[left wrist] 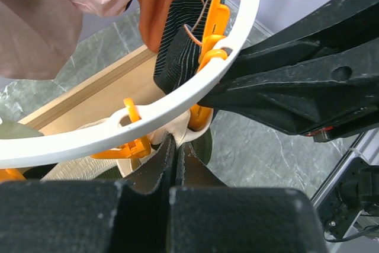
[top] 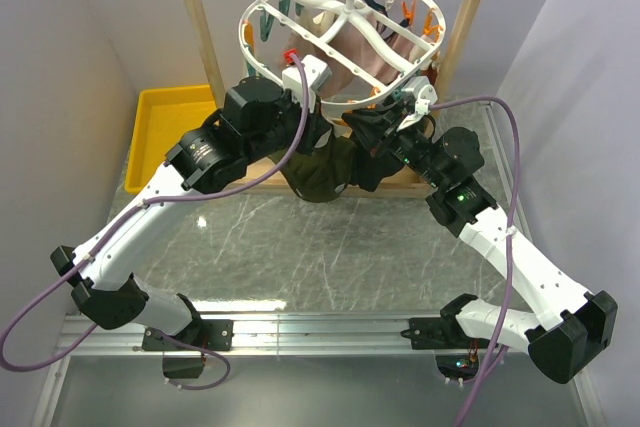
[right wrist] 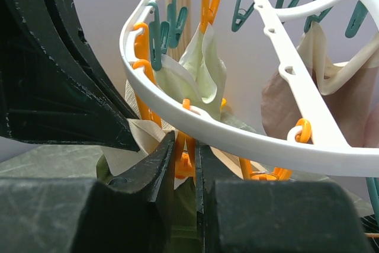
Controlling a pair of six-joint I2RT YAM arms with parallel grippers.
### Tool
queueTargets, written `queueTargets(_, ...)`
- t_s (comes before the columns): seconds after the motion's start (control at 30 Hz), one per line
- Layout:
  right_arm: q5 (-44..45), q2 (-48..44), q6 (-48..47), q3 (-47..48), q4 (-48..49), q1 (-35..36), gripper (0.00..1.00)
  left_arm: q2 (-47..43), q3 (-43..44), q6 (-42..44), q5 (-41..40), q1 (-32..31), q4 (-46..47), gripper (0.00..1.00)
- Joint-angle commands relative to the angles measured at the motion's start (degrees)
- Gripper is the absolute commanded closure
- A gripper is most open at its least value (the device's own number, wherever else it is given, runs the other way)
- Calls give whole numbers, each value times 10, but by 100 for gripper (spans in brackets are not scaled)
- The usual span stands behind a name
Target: Clip the underwear to the hanger
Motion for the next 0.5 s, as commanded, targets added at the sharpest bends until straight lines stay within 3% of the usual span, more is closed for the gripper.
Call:
queueTargets(0.0, -2, -4, -1, 11, -18, 4, 91, -21, 24, 4, 16, 1, 51, 100)
queueTargets(0.2, 0, 1, 9, 21, -28, 5, 70, -27, 12, 13, 16, 2, 56, 100)
queueTargets(0.47, 2, 4, 11, 28, -31, 5, 58, -30, 8, 19, 20, 2, 56, 100)
